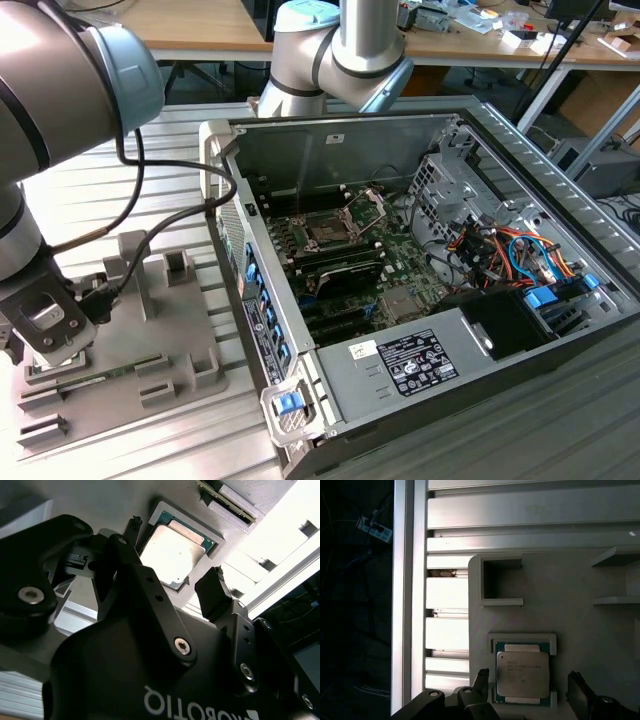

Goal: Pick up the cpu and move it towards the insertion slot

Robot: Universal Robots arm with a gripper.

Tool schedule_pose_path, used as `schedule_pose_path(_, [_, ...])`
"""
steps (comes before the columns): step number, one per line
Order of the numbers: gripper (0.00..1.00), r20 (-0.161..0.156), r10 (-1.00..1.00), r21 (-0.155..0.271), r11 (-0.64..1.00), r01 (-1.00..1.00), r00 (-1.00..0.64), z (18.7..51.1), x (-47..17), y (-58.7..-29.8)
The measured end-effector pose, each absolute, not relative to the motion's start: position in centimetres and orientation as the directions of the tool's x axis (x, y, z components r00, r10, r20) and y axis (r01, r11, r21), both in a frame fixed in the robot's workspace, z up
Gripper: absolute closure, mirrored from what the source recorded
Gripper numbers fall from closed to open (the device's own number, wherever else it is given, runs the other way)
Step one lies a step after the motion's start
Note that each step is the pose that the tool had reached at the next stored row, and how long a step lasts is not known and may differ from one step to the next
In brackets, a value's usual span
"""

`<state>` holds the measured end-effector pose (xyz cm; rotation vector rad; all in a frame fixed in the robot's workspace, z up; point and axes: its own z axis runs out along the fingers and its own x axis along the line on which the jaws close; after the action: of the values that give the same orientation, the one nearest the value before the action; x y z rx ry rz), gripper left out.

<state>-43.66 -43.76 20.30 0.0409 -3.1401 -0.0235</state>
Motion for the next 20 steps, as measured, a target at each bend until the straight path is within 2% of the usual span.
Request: schedule_pose_path(20, [0.28, 0.001, -0.029, 0.015, 0.999, -0.029, -1.0, 19.91, -43.66, -43.76])
